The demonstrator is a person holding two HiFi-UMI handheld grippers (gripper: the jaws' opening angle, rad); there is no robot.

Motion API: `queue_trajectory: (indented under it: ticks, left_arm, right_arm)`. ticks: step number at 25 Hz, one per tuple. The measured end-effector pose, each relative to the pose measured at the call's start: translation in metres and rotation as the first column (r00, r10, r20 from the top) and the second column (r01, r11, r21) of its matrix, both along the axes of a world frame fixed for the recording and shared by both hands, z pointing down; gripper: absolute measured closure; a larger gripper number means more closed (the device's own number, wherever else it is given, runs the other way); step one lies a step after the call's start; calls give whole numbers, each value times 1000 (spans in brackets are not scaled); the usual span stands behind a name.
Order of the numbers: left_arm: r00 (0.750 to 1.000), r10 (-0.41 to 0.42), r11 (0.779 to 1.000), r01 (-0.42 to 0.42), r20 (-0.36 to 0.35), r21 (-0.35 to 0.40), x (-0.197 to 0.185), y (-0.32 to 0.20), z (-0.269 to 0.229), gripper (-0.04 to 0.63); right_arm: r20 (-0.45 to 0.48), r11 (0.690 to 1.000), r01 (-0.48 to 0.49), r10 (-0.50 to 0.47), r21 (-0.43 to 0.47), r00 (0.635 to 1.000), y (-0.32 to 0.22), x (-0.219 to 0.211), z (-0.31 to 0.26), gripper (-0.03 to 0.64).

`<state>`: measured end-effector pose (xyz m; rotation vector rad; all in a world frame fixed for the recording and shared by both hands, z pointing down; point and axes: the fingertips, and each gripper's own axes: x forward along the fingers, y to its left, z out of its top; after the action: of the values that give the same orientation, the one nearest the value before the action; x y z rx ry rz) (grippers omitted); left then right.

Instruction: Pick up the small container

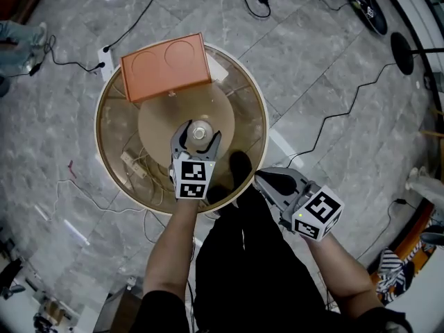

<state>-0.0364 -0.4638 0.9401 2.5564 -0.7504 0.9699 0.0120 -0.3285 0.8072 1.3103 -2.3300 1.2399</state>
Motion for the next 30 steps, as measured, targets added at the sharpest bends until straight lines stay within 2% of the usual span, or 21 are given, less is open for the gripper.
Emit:
queue_trajectory:
  ticks: [7, 12, 17, 23, 30]
  left_arm:
    - [997, -48, 998, 51, -62, 38, -29, 12, -128, 256]
    - [994, -64, 991, 74, -90, 110, -56, 19, -240, 256]
    - [990, -70, 986, 88, -124, 142, -80, 59, -331, 256]
    - [973, -161, 970, 187, -166, 158, -129, 81, -416, 256]
    - [967, -187, 959, 218, -175, 181, -192, 103, -481, 256]
  right_arm:
    - [-33, 998, 15, -13, 61, 999, 7, -14, -89, 603]
    - [-46, 989, 55, -49, 136, 998, 5, -35, -170, 603]
    - [-40, 978, 71, -65, 198, 997, 20, -59, -235, 603]
    - [-88, 943, 158, -138, 293, 987, 22, -101, -298, 603]
    - [-159, 893, 213, -161, 397, 974, 30, -150, -358, 604]
